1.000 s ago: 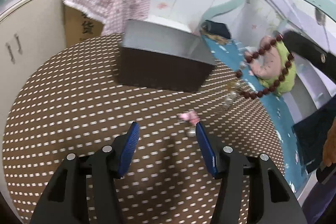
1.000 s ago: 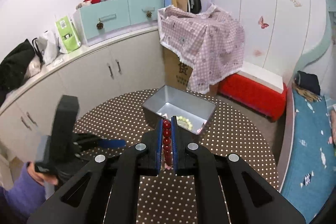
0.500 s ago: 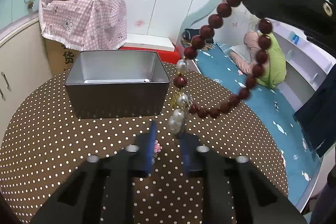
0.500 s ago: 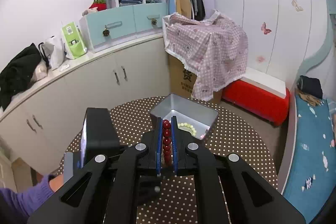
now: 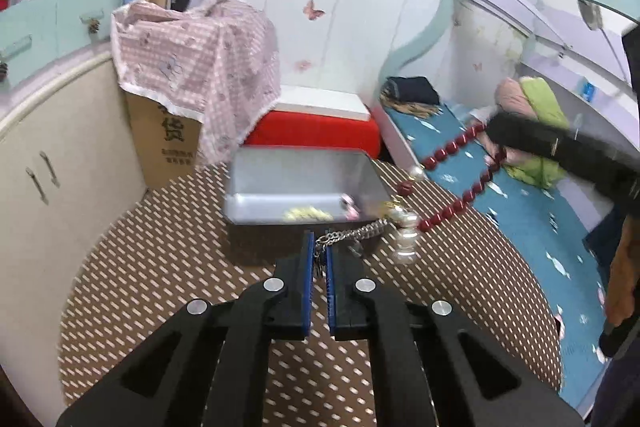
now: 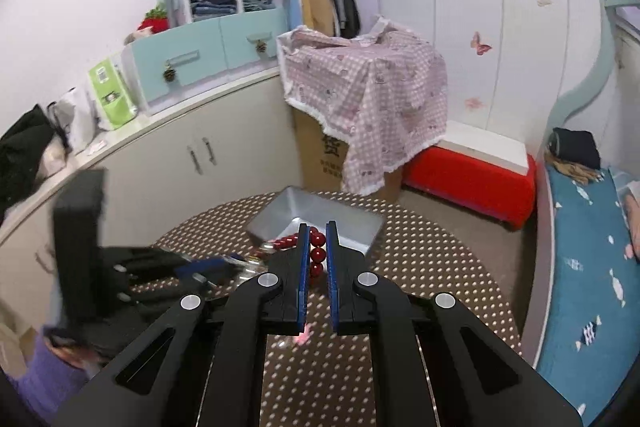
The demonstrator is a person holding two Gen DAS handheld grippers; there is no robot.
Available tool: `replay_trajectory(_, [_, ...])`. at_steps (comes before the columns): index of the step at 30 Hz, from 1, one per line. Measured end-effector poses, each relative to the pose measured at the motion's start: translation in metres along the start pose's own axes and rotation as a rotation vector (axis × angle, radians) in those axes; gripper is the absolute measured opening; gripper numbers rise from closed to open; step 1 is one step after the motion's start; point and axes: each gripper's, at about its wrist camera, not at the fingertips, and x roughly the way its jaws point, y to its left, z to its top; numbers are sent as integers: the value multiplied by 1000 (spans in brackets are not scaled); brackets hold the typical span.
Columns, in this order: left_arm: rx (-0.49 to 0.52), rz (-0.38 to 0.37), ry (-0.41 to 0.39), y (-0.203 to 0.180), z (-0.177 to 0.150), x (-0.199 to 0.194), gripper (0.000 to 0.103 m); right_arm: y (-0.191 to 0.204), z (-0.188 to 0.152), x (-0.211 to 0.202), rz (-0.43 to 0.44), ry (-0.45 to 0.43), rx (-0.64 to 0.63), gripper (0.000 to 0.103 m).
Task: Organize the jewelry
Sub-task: 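Carry the red bracelet into the grey box with the right tool while the left tool carries a charm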
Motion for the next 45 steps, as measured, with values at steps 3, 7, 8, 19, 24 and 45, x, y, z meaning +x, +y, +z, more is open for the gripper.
replay_trajectory(3, [-7, 33, -26, 13, 23, -1, 4, -10, 5, 14, -7, 0, 32, 8])
replay_trajectory(7, [8, 38, -16, 23, 50, 18, 4, -19, 13, 41, 9, 15, 62, 8])
replay_trajectory(8, [12, 29, -11, 24, 52, 22, 4, -19, 15, 51, 13, 27, 58, 8])
replay_trajectory(19, [58, 30, 84, 23, 66, 74, 4, -23, 24, 105, 25, 83, 52, 8])
replay_trajectory(24, [50, 31, 127, 25, 60, 89, 5, -25, 16, 120, 25, 112, 66, 8])
replay_trajectory(45, [19, 112, 78, 24, 54, 72, 71, -26, 2, 120, 29, 141, 100, 9])
